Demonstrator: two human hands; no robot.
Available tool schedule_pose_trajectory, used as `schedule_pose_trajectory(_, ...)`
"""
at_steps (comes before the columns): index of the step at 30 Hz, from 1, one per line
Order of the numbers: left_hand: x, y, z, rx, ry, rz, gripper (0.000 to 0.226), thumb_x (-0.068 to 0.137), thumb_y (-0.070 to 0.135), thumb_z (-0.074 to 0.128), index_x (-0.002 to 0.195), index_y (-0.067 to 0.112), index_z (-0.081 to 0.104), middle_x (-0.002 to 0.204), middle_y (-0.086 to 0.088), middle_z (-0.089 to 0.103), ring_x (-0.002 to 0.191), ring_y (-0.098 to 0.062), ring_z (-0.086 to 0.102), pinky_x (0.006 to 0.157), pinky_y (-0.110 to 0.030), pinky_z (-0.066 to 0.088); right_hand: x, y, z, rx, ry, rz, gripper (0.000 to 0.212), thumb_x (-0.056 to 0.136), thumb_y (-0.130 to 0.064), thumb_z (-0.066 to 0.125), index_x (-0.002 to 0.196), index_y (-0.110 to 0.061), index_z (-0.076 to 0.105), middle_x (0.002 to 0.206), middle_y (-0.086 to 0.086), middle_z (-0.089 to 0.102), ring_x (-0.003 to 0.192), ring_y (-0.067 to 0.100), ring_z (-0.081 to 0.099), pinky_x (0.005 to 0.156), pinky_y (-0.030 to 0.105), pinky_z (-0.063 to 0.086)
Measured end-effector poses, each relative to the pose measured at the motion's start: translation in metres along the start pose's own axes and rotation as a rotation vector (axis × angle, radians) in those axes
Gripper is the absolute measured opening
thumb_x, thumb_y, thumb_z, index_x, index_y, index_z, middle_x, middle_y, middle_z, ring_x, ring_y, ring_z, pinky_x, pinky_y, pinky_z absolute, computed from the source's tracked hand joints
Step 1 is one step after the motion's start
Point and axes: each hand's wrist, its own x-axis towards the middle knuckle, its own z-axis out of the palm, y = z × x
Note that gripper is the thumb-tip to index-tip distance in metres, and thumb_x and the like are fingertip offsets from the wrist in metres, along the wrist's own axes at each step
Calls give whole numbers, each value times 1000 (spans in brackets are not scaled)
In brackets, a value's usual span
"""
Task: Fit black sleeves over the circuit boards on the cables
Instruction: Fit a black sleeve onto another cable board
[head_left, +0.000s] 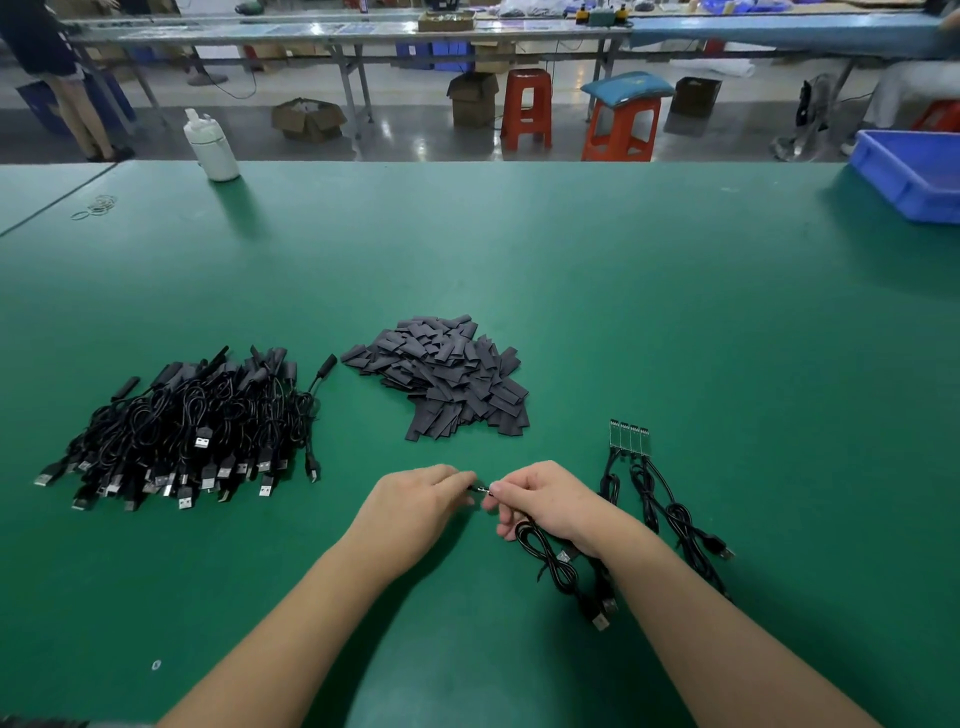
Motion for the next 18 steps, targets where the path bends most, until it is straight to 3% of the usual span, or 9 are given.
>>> schedule_pose_trajectory(5, -1, -3, 0, -198, -87, -141, 22, 96, 24, 61, 116, 19, 71, 105, 3, 71, 91, -18, 66, 80, -29, 53, 2, -3, 4, -50, 17, 20, 20, 97, -15, 60, 85, -8, 74, 69, 3, 72, 65, 16, 69, 64, 26, 57)
schedule_pose_trajectory(8, -1, -6, 2, -214, -121, -153, 28, 95, 24, 62, 122, 18, 68, 108, 1, 67, 96, -19, 64, 86, -28, 50, 3, -5, 8, -103, 26, 26, 19, 95, -14, 61, 81, -10, 74, 68, 1, 72, 61, 14, 66, 61, 25, 55)
schedule_pose_trajectory(14, 1, -8, 2, -255, -191, -183, 25, 95, 29, 63, 116, 18, 70, 104, -1, 62, 95, -18, 62, 87, -28, 48, 5, -5, 11, -187, 74, 51, 19, 95, -17, 62, 82, -10, 73, 68, -1, 71, 57, 15, 63, 66, 29, 57)
schedule_pose_trajectory(18, -1, -4, -1, -283, -99, -197, 20, 93, 27, 66, 109, 20, 73, 99, 3, 63, 89, -14, 61, 83, -27, 49, 5, -5, 12, -75, 105, 75, 14, 95, -17, 64, 88, -9, 73, 71, -1, 73, 58, 14, 65, 60, 25, 55)
